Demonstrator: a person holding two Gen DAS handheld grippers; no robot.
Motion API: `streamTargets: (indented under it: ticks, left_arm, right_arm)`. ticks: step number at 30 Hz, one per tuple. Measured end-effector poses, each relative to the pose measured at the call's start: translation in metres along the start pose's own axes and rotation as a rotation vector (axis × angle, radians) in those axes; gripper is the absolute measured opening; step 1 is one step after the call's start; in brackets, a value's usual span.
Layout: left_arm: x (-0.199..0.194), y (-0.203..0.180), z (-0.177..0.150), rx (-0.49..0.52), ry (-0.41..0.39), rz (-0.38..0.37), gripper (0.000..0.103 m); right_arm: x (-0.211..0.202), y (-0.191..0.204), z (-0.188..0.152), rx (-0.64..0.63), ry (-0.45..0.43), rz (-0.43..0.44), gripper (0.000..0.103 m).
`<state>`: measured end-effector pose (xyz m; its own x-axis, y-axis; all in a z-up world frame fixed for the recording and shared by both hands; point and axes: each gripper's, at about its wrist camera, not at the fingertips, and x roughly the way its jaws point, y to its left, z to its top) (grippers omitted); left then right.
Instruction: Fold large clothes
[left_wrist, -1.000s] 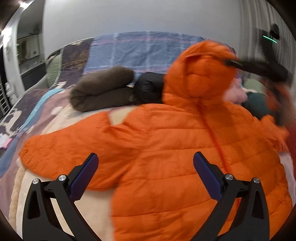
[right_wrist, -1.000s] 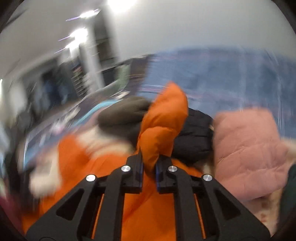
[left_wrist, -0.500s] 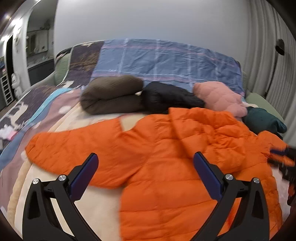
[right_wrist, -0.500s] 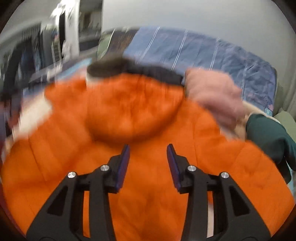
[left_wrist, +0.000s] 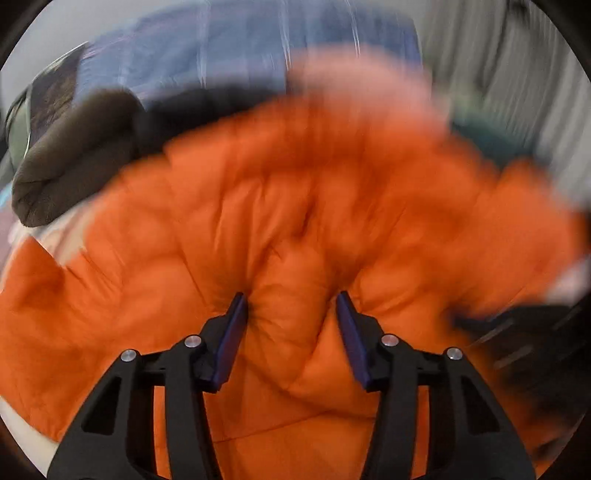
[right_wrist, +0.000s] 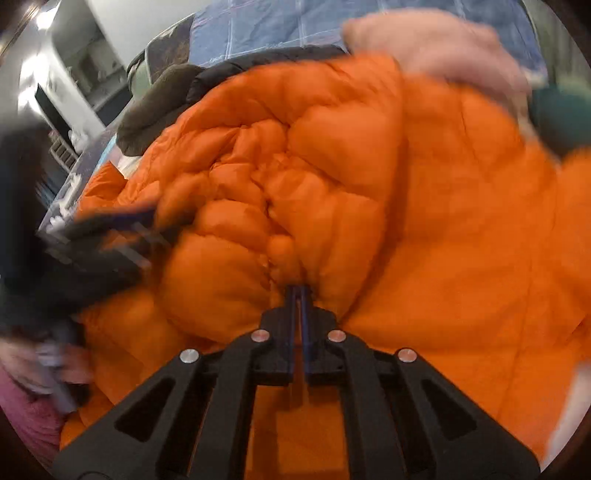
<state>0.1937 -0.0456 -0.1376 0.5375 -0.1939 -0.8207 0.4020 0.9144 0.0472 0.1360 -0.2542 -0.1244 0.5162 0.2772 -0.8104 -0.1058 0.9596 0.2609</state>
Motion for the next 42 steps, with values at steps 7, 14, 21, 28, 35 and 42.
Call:
streamTargets:
  ticks: [7, 14, 21, 28, 35, 42]
  left_arm:
    - [-0.025, -0.008, -0.013, 0.026, -0.052, 0.013, 0.053]
    - [-0.064, 0.018, 0.022, -0.116, -0.193, -0.149, 0.053]
    - [0.017, -0.011, 0.012, 0.068, -0.068, 0.041, 0.06]
    - [-0.038, 0.004, -0.005, 0.007, -0.116, 0.0, 0.068]
    - [-0.118, 0.104, -0.073, -0.317, -0.233, 0.054, 0.083]
    - [-0.127, 0.23, -0.164, -0.799, -0.158, 0.081, 0.083]
  right_arm:
    - [-0.028, 0.006, 0.003, -0.038, -0.047, 0.036, 0.003]
    - [-0.046, 0.004, 0.063, -0.04, -0.198, 0.007, 0.009]
    - [0.041, -0.023, 0.042, 0.032, -0.037, -0.136, 0.002]
    - [-0.015, -0.003, 0.029, 0.006, -0.098, -0.125, 0.019]
    - [-0.017, 0.033, -0.011, -0.176, -0.079, -0.163, 0.058]
    - [0.005, 0.035, -0.033, -0.175, -0.03, -0.262, 0.061]
